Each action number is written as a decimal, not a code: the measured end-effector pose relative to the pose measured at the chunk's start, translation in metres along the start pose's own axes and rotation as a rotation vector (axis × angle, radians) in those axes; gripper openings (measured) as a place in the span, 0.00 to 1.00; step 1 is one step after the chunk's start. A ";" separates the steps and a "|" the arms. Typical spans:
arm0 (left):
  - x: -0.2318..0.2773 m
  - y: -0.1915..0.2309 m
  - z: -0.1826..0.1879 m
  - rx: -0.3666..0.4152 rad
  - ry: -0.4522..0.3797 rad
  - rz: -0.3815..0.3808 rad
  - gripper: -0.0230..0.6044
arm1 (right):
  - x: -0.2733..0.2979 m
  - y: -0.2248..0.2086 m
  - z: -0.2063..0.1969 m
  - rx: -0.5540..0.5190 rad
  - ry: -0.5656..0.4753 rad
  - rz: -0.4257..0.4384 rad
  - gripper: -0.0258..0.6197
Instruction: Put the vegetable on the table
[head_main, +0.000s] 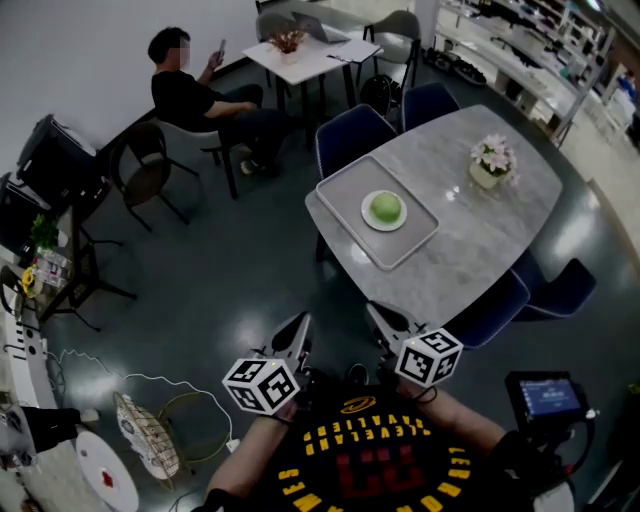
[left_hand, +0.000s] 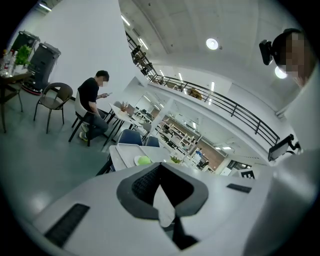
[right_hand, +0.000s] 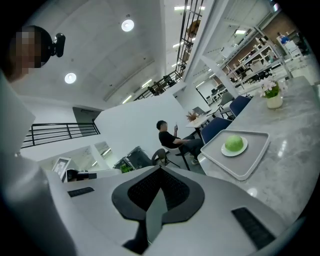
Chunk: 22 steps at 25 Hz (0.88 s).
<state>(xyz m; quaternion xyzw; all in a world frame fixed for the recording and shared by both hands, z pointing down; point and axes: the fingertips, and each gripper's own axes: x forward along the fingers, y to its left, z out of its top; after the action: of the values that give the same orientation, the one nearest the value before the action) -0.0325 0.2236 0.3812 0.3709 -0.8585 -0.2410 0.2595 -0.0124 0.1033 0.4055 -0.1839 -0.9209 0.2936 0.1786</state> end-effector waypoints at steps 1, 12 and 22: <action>0.006 0.002 0.003 -0.006 0.002 0.000 0.04 | 0.004 -0.003 0.002 0.002 0.004 -0.001 0.04; 0.110 0.031 0.045 -0.017 0.105 -0.129 0.04 | 0.050 -0.073 0.052 0.075 -0.075 -0.166 0.05; 0.208 0.083 0.126 -0.043 0.229 -0.288 0.04 | 0.142 -0.102 0.111 0.092 -0.151 -0.329 0.04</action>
<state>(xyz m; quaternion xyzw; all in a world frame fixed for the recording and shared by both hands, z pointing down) -0.2765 0.1432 0.3921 0.5094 -0.7561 -0.2500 0.3259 -0.2083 0.0360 0.4142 0.0002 -0.9349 0.3154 0.1626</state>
